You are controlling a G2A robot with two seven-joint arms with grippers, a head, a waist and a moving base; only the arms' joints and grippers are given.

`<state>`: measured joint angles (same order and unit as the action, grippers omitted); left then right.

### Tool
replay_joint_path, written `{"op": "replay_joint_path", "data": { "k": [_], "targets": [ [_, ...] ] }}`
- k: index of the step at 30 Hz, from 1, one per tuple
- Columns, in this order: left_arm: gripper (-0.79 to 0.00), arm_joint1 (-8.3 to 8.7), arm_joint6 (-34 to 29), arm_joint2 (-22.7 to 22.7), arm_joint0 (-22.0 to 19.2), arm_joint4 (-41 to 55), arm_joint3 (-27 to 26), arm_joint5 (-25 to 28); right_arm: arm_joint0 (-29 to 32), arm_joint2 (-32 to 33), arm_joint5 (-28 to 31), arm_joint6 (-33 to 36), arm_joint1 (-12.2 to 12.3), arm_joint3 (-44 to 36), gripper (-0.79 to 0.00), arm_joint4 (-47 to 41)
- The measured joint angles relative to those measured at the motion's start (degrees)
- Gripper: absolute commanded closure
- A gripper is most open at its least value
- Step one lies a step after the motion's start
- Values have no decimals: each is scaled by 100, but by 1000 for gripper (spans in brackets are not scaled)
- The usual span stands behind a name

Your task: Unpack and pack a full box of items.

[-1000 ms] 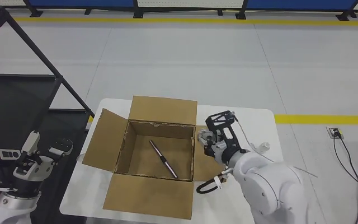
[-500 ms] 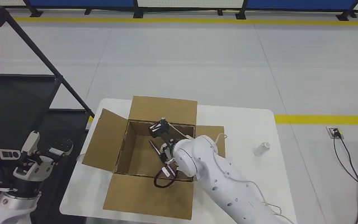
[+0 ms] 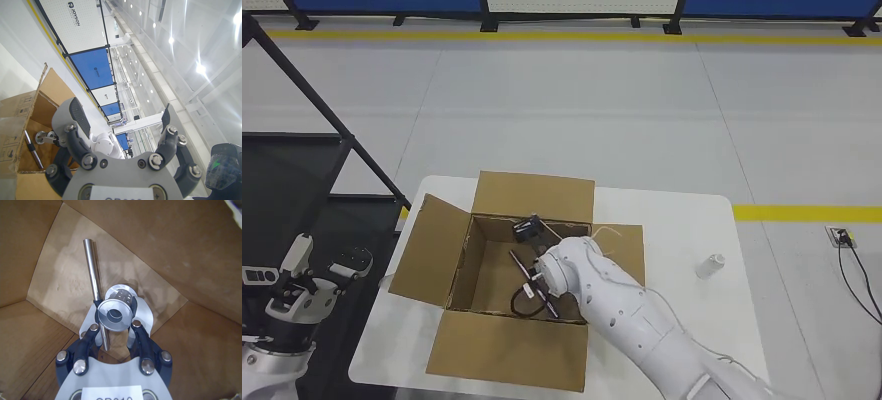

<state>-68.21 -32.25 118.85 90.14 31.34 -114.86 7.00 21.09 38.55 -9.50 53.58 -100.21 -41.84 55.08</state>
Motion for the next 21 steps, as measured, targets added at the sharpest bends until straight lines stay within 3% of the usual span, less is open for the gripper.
{"op": "replay_joint_path", "data": {
  "k": [7, 18, 19, 21],
  "targets": [
    [-785, 0, 0, 0, 0, 0, 0, 0, -235, -54, 99, -121, -215, 512, -382, -188],
    [-785, 0, 0, 0, 0, 0, 0, 0, -219, 43, 25, -46, -230, 170, -440, 11],
    [-785, 0, 0, 0, 0, 0, 0, 0, -179, 64, -26, -2, -206, 5, -459, 92],
    [-785, 0, 0, 0, 0, 0, 0, 0, -84, 124, -61, 116, -155, -344, -576, 182]
  ]
}}
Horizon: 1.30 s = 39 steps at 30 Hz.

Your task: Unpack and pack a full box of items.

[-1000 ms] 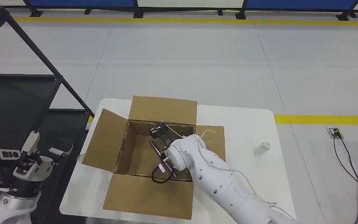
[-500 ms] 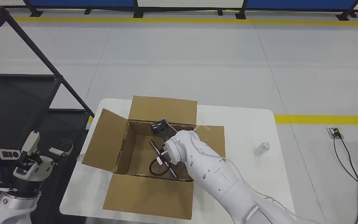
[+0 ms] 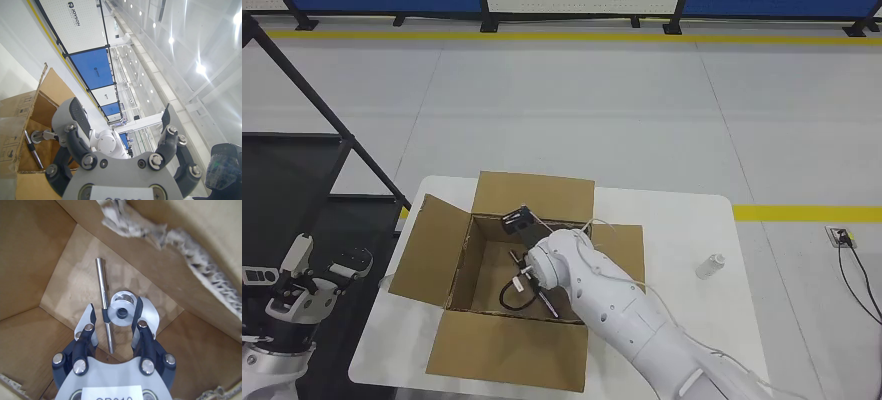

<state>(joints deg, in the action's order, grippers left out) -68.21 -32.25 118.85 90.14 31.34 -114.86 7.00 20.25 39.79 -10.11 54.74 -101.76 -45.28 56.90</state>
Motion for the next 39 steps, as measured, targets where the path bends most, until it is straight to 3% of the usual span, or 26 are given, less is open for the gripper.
{"op": "replay_joint_path", "data": {
  "k": [3, 6, 15, 20, 26, 31, 39],
  "targets": [
    [-785, 0, 0, 0, 0, 0, 0, 0, 234, 177, 37, 364, 142, -794, -634, 193],
    [-785, 0, 0, 0, 0, 0, 0, 0, 594, 463, 73, 817, 337, -1842, -785, 501],
    [-785, 0, 0, 0, 0, 0, 0, 0, 2210, 1879, -58, 1631, 949, -5244, -785, 2548],
    [-785, 0, 0, 0, 0, 0, 0, 0, 2891, 2914, -365, 1945, 1149, -6353, -785, 4139],
    [-785, 0, 0, 0, 0, 0, 0, 0, 3377, 4408, -227, 1990, 1282, -6613, -785, 3899],
    [-785, 0, 0, 0, 0, 0, 0, 0, 3559, 5358, -199, 1888, 1361, -6119, -785, 3635],
    [-785, 0, 0, 0, 0, 0, 0, 0, 3522, 5873, -126, 1381, 1426, -4985, -785, 3160]
  ]
}}
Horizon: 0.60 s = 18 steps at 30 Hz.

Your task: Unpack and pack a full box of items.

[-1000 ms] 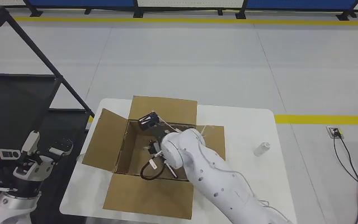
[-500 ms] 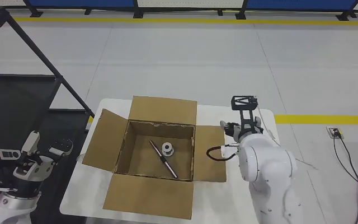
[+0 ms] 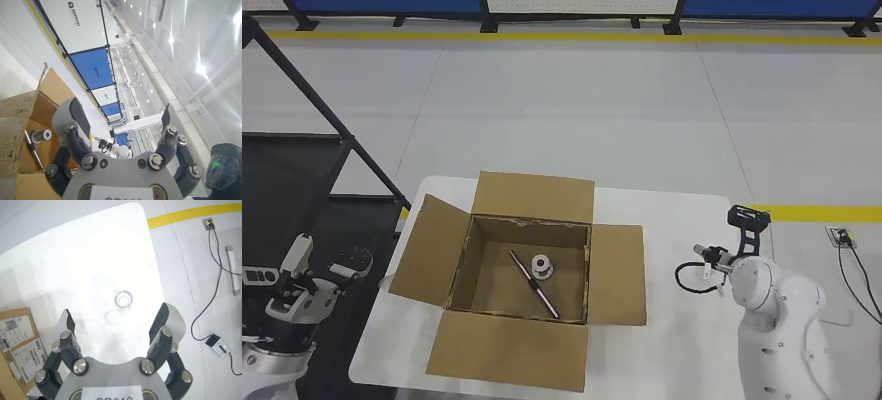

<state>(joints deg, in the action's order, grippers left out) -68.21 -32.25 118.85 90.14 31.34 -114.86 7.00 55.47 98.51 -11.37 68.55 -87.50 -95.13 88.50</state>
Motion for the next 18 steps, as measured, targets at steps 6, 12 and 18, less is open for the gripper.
{"op": "replay_joint_path", "data": {
  "k": [6, 12, 18],
  "targets": [
    [-785, 0, 0, 0, 0, 0, 0, 0, -122, 21, 23, -423, 41, 624, -708, 2],
    [-785, 0, 0, 0, 0, 0, 0, 0, -239, -4, -27, -632, 70, 1019, -320, -48],
    [-785, 0, 0, 0, 0, 0, 0, 0, -322, -10, -92, -692, 104, 1233, -225, -37]
  ]
}}
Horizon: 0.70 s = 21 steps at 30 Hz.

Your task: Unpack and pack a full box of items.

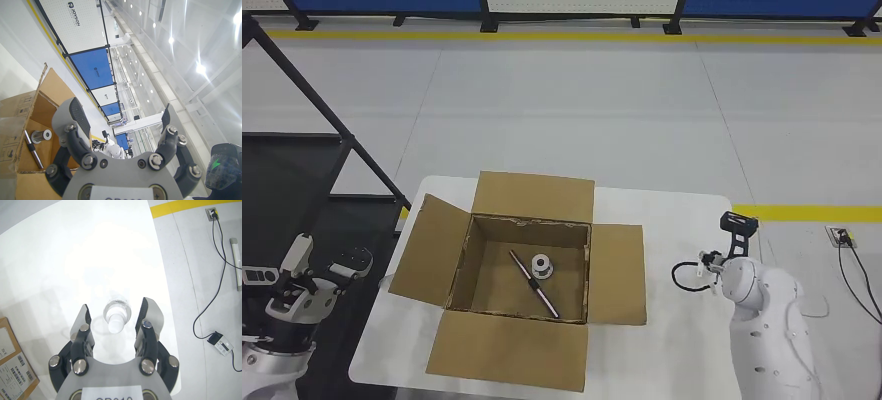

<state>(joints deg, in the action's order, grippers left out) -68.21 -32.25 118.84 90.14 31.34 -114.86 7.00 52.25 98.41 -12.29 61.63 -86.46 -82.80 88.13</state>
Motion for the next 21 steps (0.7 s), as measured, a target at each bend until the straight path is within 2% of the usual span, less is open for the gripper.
{"op": "replay_joint_path", "data": {
  "k": [5, 6, 9, 13, 21],
  "targets": [
    [-785, 0, 0, 0, 0, 0, 0, 0, -37, -22, -57, -36, 22, 31, -12, -18],
    [-785, 0, 0, 0, 0, 0, 0, 0, -38, -25, -42, -39, 27, -8, 0, -50],
    [-785, 0, 0, 0, 0, 0, 0, 0, -2, -59, -10, -44, 32, -223, 0, -139],
    [-785, 0, 0, 0, 0, 0, 0, 0, 208, -294, 134, -29, 13, -1075, 0, -404],
    [-785, 0, 0, 0, 0, 0, 0, 0, 624, -1476, 483, 201, -60, -3160, 0, -698]
  ]
}}
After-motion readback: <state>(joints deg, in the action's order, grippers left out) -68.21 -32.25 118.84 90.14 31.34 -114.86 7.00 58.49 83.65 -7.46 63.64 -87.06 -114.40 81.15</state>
